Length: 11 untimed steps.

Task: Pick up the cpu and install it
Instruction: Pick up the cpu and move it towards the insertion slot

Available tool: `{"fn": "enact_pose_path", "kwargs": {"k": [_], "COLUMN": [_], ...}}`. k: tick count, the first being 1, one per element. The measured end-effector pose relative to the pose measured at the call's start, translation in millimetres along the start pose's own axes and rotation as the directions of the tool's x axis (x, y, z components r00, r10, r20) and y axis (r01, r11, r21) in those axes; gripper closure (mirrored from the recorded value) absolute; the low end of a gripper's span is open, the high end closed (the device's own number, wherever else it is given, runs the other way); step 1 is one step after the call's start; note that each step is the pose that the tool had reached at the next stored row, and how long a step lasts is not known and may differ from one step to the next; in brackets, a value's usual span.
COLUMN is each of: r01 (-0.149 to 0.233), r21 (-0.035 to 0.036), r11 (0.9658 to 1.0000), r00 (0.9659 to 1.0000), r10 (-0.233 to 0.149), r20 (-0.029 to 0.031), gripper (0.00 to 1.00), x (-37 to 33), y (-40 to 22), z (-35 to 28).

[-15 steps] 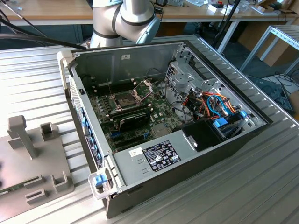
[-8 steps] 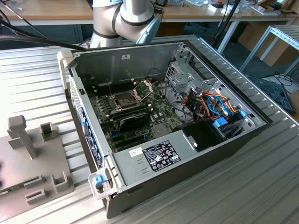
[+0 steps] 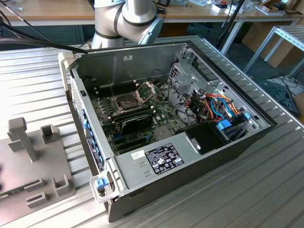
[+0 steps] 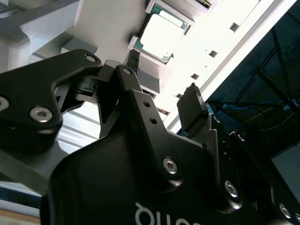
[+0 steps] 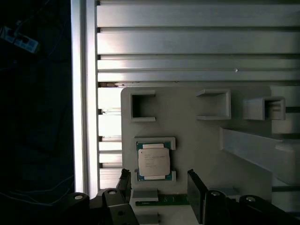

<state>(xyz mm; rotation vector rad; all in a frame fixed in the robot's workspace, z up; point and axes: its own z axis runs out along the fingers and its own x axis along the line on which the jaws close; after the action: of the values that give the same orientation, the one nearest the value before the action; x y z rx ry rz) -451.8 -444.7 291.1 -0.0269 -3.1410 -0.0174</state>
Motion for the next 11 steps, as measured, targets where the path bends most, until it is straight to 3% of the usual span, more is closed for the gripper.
{"fn": "enact_pose_path", "kwargs": {"k": [11], "r01": [-0.017], "r21": [0.0001], "r11": [0.9999], "r00": [0.9998], "r10": [0.017], "r20": [-0.0026], "gripper": [0.40], "x": [0.0], "y": [-0.5], "z": [21.6]}}
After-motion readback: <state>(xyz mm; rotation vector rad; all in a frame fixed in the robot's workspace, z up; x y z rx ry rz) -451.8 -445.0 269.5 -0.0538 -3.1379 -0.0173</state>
